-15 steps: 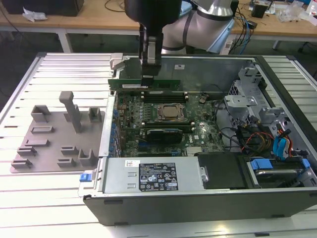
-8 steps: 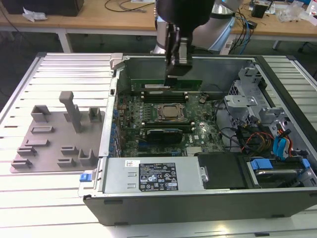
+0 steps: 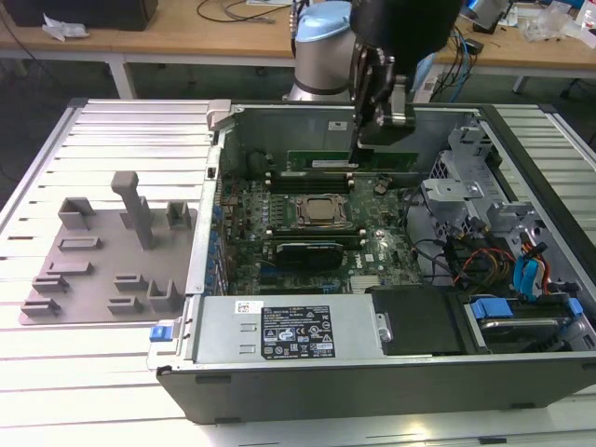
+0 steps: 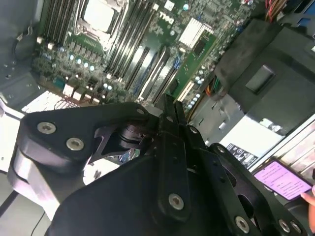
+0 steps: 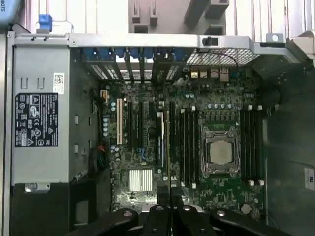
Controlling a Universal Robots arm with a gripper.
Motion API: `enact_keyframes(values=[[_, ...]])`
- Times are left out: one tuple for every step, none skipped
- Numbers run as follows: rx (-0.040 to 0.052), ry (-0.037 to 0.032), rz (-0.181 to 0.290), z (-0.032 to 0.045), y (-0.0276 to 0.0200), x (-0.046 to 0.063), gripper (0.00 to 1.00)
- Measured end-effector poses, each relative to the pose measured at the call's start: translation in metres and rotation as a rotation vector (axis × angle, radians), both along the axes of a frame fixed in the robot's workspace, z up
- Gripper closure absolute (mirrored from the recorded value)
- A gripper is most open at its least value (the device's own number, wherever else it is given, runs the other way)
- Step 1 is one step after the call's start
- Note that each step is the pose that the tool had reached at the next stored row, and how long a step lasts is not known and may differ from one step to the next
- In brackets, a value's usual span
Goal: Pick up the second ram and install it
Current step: 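Pick up the second ram and move it above second insertion slot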
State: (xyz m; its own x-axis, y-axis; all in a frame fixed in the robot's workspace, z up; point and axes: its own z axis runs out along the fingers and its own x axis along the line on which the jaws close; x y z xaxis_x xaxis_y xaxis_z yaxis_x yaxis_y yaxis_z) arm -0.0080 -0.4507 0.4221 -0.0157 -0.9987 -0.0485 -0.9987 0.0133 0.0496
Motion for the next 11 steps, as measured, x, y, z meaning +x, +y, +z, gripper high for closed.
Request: enact_keyframes(values=[[0.0002, -0.0001, 0.0, -0.0001, 0.0, 0.0003, 0.9], [0.0002, -0.0001, 0.0, -0.0001, 0.0, 0.0005, 0.9], [0.0002, -0.0001, 0.0, -0.0001, 0.0, 0.0005, 0.9], [0.0002, -0.0001, 0.0, -0.0001, 0.0, 0.0006, 0.9], [0.0005, -0.0001, 0.0, -0.0007, 0.0001, 0.0007, 0.9], [0.0001, 0.0004, 0.0, -0.0015, 0.0001, 0.0008, 0.9], [0.0001, 0.001, 0.0, -0.0023, 0.0003, 0.0011, 0.9], [0.0001, 0.002, 0.0, -0.0044, 0.002, 0.0016, 0.9], [0.0003, 0.003, 0.0, -0.007, 0.0045, 0.0021, 0.9], [0.0003, 0.0034, 0.0, -0.0084, 0.0055, 0.0023, 0.9], [0.0002, 0.0039, 0.0, -0.0097, 0.0063, 0.0024, 0.9]])
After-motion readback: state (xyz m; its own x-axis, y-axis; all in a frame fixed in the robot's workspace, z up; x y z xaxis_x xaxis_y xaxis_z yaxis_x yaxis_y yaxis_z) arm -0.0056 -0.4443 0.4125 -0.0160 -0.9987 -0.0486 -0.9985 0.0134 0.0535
